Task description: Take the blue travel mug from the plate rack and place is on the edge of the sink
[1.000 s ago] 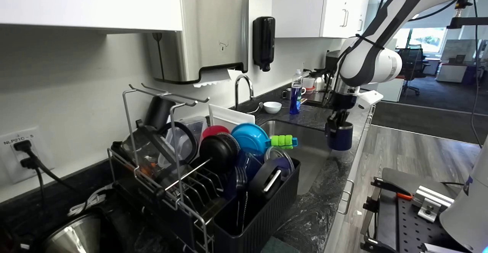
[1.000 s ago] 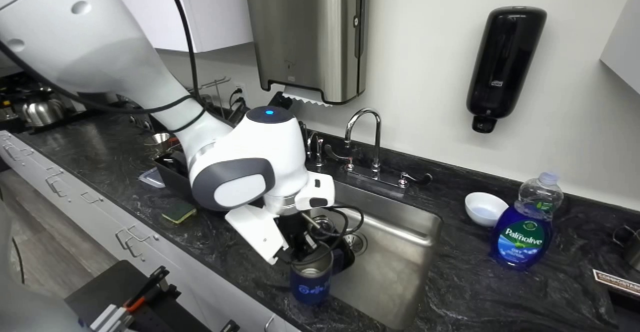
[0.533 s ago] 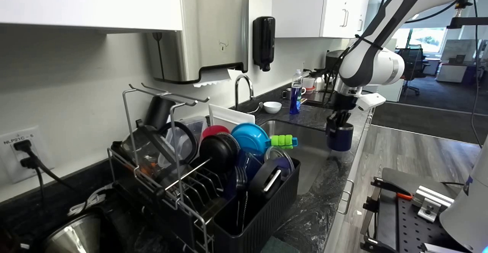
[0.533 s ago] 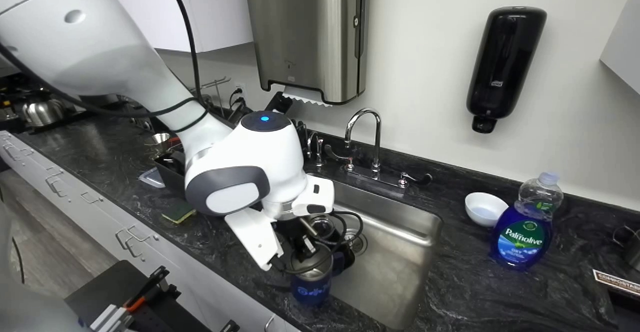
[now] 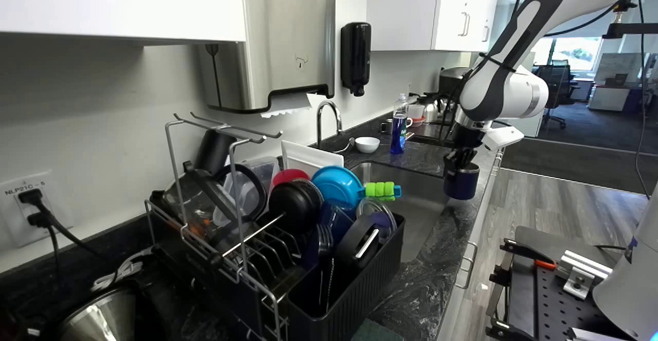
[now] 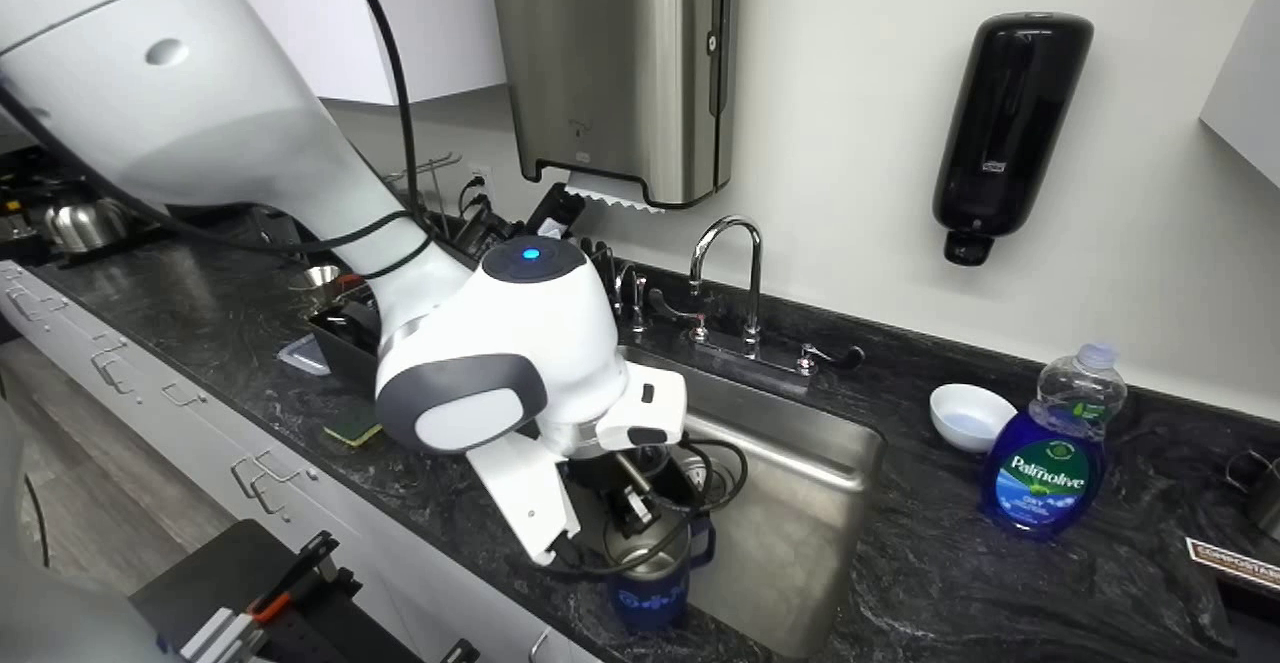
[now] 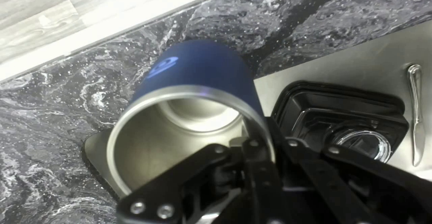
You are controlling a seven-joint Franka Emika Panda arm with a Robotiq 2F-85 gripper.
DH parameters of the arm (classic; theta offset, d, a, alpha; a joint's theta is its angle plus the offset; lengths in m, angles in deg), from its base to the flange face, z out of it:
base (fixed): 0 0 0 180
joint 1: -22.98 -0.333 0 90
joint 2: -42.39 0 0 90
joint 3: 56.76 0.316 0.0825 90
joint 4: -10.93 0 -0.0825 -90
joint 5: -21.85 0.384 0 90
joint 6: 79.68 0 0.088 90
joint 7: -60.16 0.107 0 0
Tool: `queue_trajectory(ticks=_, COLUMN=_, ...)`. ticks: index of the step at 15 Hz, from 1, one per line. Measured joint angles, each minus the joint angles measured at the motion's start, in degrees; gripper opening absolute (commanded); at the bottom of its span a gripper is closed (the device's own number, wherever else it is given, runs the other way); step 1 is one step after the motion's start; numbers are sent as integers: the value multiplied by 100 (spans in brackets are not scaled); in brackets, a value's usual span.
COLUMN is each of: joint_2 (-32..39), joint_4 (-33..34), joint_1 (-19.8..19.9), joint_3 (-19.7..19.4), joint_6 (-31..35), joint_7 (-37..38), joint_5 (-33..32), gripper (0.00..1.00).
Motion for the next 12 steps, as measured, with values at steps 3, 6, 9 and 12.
queue_trajectory(ticks=3, joint_2=125, joint_4=20, joint_1=1, joint_3=-68, joint_6=140, joint_7=0, joint_5=1, gripper=2)
queue_trajectory(ticks=6, joint_2=223, joint_4=31, joint_1=1, joint_3=-101, joint_6=263, joint_7=0, joint_5=27, gripper=2)
queue_trajectory(ticks=9, joint_2=273, joint_4=33, joint_1=1, joint_3=-103, joint_6=332, joint_7=0, joint_5=109, gripper=2)
queue_trajectory(ticks=12, joint_2=355, joint_4=33, joint_1=-1, joint_3=-102, joint_6=444, joint_7=0, joint_5=155, gripper=2)
